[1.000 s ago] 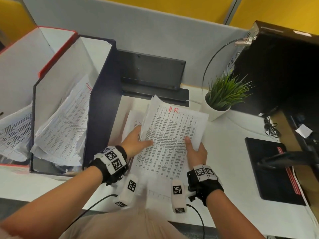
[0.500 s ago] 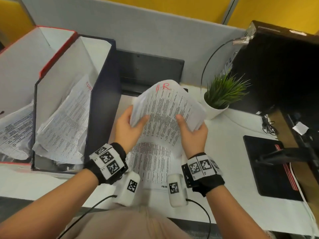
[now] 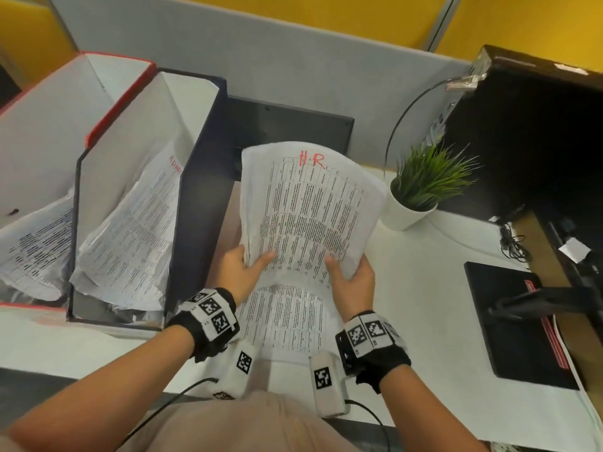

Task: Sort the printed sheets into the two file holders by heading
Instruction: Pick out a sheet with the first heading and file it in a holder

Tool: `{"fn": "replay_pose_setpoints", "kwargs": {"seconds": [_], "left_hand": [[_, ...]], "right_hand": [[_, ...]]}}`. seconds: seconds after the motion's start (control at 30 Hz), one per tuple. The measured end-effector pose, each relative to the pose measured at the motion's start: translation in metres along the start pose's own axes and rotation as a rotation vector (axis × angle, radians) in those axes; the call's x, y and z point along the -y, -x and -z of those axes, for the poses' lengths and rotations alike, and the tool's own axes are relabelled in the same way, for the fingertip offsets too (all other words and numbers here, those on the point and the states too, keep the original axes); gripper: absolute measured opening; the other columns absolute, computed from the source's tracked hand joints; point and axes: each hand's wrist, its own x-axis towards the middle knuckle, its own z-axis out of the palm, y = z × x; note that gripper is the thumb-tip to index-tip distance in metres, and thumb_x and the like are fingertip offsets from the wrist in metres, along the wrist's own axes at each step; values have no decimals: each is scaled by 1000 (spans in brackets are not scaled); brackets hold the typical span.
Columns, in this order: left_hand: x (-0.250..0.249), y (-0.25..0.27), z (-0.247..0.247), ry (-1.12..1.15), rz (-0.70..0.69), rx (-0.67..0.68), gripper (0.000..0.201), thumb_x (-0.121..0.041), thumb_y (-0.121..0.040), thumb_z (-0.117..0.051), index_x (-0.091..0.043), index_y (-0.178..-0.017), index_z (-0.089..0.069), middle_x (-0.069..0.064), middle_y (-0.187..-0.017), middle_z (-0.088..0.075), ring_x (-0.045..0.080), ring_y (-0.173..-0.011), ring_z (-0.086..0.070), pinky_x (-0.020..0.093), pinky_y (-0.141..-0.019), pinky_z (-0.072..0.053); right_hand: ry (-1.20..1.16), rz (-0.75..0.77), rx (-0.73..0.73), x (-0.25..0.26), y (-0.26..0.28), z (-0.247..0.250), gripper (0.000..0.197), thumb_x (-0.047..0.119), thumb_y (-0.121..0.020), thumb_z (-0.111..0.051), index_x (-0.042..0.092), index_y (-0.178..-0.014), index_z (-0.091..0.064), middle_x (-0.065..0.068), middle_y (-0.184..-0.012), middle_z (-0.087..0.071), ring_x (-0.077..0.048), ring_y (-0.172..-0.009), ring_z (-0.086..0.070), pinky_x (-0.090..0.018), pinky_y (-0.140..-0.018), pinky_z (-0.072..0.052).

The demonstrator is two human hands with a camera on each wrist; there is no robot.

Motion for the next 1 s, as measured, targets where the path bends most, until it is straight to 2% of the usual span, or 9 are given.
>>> {"fn": "replay_pose_setpoints", "kwargs": {"seconds": [0.13,0.27,0.33,0.4,0.5,0.63,0.8,0.9,1.0], "left_hand": [[-24,2,5,-23,-51,-63,23,-26,-87,-63,-14,-106,-67,-15,-88,-66,8,-89,-66,26,-76,-55],[-84,5,35,-86,-247,-143,20,-23,-89,-60,-11,-103,-67,-3,-96,-70,10,-89,-66,23,-80,-53],[-116,5,69,-143,-294,-146,17,-20,-89,-61,-5,-94,-68,1,-89,-72,13,-81,-67,26,-72,-55],[-143,5,113,-237,-269,-145,21,-23,-87,-64,-2,-82,-65,-2,-72,-69,11,-64,-64,23,-56,-51],[-163,4,181,-376,-191,-214,32,-33,-81,-69,-9,-102,-65,4,-90,-69,16,-77,-64,26,-64,-49],[-162,2,253,-400,-61,-348,24,-40,-73,-73,-24,-91,-69,-9,-86,-70,3,-74,-63,20,-60,-46],[-135,-7,305,-463,52,-458,33,-35,-67,-79,-20,-93,-68,-7,-81,-69,8,-74,-65,22,-59,-46],[-114,-19,312,-627,115,-463,38,-34,-64,-83,-13,-91,-66,1,-81,-66,16,-70,-61,28,-58,-44],[-92,-33,298,-919,146,-354,38,-29,-72,-79,-5,-98,-66,15,-94,-64,30,-82,-58,36,-69,-44]], "right_hand": [[-52,27,-19,17,-4,-1,35,11,-88,-61,10,-123,-56,-3,-117,-64,-17,-110,-61,-34,-96,-51],[-138,227,38,52,-11,2,32,16,-83,-67,28,-110,-57,11,-108,-65,6,-98,-62,-14,-83,-52],[-184,266,146,61,-12,4,36,26,-75,-71,33,-107,-55,9,-104,-67,2,-93,-65,-11,-74,-52],[-169,229,232,60,-11,5,40,36,-67,-71,39,-103,-54,4,-95,-69,-5,-86,-67,-16,-71,-55],[-86,122,294,37,-12,8,43,34,-67,-70,38,-106,-53,-2,-94,-68,-17,-89,-66,-30,-81,-57],[103,38,225,-7,-16,12,42,20,-72,-75,23,-108,-54,-11,-98,-65,-18,-86,-62,-11,-66,-51],[570,-38,132,-51,-19,25,64,17,-62,-86,6,-117,-57,-24,-106,-63,-38,-103,-58,-48,-94,-45],[730,-118,128,-65,-16,28,85,27,-55,-89,4,-128,-52,-26,-120,-59,-40,-113,-54,-49,-102,-41],[824,-142,178,-76,-12,27,96,34,-53,-89,4,-133,-46,-24,-124,-57,-38,-121,-48,-44,-106,-37]]}}
